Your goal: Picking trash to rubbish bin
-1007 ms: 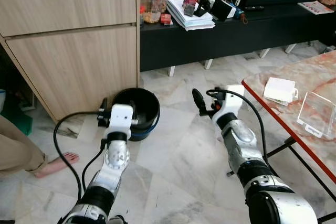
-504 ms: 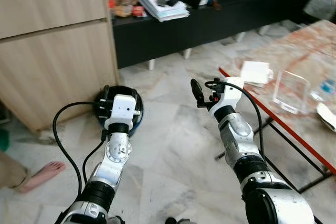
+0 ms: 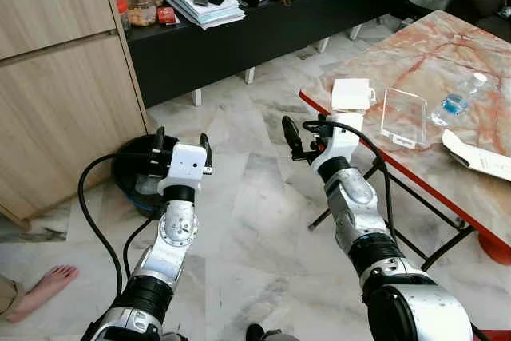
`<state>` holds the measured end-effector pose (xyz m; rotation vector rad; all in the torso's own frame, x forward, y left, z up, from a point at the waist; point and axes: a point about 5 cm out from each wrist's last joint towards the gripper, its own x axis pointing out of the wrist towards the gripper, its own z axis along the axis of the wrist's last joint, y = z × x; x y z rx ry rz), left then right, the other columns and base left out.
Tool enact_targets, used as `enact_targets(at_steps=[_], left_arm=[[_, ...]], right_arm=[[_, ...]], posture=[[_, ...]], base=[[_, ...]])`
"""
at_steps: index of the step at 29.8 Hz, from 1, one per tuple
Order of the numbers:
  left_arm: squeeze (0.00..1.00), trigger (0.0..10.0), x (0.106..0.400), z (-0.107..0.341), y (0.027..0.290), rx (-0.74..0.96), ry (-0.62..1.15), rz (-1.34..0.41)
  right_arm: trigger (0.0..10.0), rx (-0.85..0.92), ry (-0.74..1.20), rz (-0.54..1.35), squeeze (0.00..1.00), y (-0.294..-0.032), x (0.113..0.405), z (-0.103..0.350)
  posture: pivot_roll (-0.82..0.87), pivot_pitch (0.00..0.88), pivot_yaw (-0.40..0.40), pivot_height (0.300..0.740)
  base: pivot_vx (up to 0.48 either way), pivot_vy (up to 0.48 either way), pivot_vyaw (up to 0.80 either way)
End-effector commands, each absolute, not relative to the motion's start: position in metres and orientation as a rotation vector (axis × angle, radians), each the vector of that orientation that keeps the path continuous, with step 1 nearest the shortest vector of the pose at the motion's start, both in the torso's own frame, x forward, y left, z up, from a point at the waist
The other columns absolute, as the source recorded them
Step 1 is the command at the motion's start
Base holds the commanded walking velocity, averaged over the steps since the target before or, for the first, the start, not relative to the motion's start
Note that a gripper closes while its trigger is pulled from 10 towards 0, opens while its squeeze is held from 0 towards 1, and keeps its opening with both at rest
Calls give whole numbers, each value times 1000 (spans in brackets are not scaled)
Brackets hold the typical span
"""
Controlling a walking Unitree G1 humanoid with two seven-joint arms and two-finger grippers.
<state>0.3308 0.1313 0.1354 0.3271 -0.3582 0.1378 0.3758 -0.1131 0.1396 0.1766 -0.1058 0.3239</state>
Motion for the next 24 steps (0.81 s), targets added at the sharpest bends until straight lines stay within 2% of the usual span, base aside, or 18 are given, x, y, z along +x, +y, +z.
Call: enact_targets(at_steps=[1,12,17,24], left_arm=[[0,10000,328,135,124,335,-360,114],[0,10000,327,134,125,342,-351,126],[0,10000,329,136,125,328,-359,127],[0,10000,329,137,127,326,-359,136]], right_arm=[[10000,165,-131,320,0,-114,376,144],[10000,161,-129,341,0,-111,376,144],[10000,157,-133,345,0,-110,377,146],[10000,154,-130,345,0,-111,377,147]], posture=[[90,104,-144,740],[94,93,-154,740],[93,97,-159,740],[94,113,-165,740]], base=[[0,-270,-769],[0,-49,-765],[0,-453,-765],[0,0,-765]])
